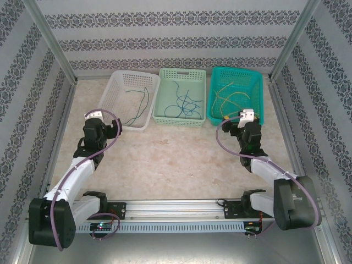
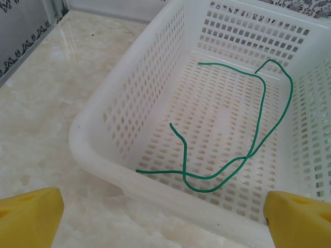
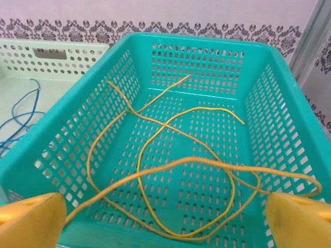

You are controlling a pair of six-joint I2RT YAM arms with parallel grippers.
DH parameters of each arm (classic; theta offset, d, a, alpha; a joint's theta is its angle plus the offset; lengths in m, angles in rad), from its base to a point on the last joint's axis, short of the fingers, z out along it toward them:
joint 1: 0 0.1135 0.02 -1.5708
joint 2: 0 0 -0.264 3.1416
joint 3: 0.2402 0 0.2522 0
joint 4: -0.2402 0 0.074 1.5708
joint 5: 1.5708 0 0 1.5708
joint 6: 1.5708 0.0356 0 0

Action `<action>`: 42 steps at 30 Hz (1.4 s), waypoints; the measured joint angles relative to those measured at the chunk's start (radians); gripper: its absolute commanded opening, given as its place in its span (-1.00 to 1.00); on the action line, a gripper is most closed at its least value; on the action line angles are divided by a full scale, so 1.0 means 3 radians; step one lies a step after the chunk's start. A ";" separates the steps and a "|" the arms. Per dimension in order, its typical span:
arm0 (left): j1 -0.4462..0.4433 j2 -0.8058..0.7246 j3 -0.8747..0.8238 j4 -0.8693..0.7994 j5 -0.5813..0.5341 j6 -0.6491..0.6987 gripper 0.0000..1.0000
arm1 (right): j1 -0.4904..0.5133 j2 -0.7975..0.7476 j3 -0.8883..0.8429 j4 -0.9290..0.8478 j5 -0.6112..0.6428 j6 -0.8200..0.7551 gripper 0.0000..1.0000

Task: Untangle the cables

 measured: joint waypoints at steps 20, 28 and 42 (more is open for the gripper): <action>0.0146 0.1058 -0.0078 0.1275 0.0060 0.0484 0.99 | -0.0262 0.0956 0.0150 0.0879 -0.0322 -0.0011 0.96; 0.0154 0.1578 -0.0233 0.2450 0.0200 0.0548 0.99 | -0.0262 0.0961 0.0150 0.0888 -0.0350 -0.0022 0.97; 0.0167 0.1677 -0.0285 0.2744 0.0418 0.0619 0.99 | -0.0262 0.0961 0.0150 0.0888 -0.0351 -0.0023 0.96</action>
